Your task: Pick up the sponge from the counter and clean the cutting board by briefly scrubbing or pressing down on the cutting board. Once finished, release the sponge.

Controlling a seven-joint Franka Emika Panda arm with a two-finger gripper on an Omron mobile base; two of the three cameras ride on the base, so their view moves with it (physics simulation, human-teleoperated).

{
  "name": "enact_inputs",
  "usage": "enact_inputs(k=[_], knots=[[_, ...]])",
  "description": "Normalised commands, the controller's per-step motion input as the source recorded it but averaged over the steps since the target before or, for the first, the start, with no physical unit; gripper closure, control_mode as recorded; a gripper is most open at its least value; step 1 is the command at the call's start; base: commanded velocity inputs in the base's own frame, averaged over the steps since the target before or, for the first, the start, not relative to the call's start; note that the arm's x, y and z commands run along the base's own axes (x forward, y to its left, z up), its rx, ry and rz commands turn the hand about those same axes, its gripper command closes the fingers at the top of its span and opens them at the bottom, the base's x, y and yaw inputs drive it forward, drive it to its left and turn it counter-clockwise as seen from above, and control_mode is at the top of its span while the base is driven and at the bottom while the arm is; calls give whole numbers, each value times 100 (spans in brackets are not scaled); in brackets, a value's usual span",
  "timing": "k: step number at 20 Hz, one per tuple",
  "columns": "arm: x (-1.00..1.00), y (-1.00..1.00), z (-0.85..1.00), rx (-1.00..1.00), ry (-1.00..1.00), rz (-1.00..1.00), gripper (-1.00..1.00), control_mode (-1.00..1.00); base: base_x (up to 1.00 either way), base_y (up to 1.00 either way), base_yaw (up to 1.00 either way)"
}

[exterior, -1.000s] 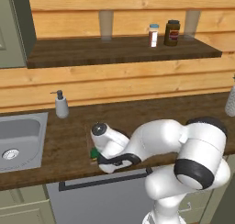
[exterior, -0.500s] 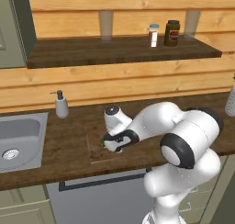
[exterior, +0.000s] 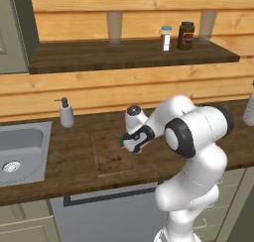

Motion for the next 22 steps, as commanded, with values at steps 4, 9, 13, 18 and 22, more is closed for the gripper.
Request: enact_inputs(k=[4, 9, 13, 18, 22], knots=[[100, 8, 32, 0, -9, 12, 100, -100, 0, 0, 0], [81, 44, 23, -2, -9, 6, 100, -100, 0, 0, 0], [23, 69, 10, -11, -8, 0, 100, -100, 0, 0, 0], [-6, 72, -3, -13, -2, 0, 100, -100, 0, 0, 0], [-10, 59, 0, -4, -1, 1, 100, -100, 0, 0, 0]])
